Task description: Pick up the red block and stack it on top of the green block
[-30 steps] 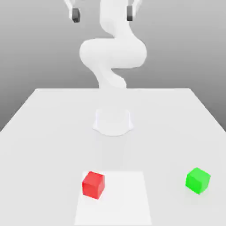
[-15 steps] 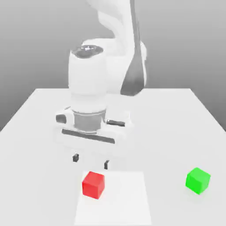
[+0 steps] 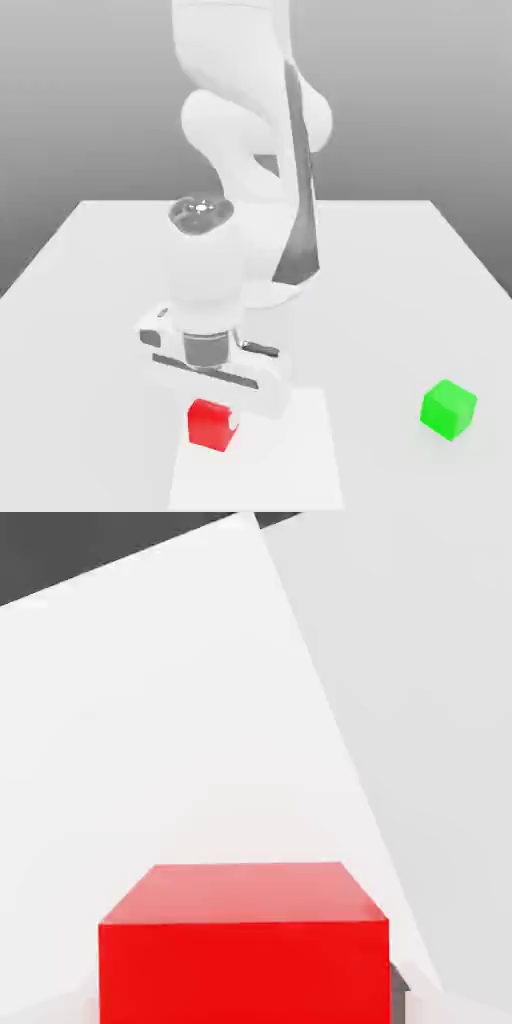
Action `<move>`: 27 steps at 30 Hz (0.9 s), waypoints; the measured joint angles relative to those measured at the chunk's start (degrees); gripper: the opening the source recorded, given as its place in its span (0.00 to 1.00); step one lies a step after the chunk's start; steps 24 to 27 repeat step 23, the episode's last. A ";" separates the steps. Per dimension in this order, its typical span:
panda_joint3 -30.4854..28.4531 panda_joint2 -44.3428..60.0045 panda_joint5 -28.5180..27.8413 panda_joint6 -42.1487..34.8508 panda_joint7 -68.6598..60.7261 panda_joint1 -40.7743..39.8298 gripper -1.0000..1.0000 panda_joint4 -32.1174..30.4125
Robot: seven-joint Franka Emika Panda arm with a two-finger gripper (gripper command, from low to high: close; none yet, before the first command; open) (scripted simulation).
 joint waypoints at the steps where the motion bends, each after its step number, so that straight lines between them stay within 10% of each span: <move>1: -0.01 -1.98 -0.09 -1.69 0.07 -0.01 0.00 -0.29; 14: 14.80 -7.67 -1.09 -14.96 15.33 28.66 0.00 7.26; 19: 13.13 0.48 -6.12 -8.30 20.42 30.84 0.00 8.53; 20: 12.45 2.37 -7.29 -6.58 21.29 31.31 1.00 8.63; 27: 12.45 2.37 -7.29 -6.58 21.29 31.31 1.00 8.63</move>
